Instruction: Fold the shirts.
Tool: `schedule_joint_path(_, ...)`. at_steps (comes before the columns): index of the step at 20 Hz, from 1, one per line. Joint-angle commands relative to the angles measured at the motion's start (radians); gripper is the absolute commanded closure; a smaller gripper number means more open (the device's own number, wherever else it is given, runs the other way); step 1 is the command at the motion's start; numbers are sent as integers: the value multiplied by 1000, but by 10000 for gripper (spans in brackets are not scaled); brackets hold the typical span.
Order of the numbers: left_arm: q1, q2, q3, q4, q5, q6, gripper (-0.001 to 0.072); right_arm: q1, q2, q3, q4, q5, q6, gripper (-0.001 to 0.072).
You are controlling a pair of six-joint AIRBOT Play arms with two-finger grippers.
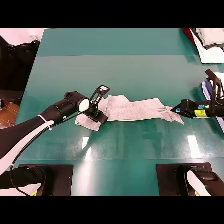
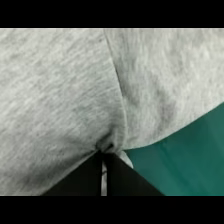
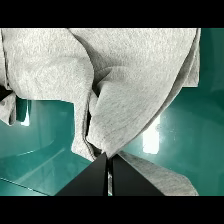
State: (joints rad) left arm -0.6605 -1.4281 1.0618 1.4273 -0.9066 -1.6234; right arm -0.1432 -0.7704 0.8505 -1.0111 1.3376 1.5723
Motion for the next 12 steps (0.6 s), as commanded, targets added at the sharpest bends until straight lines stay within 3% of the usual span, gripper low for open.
schedule_joint_path(1,0,13,47,29,-83,5,681,0,1,0,1,-2,2,701)
schedule_joint_path(6,50,227,256,248,-227,8,681,-4,1,142,23,-12,1,701)
schedule_joint_path(12,309,575,529,269,-239,8,681,-4,1,534,20,-59,1,700)
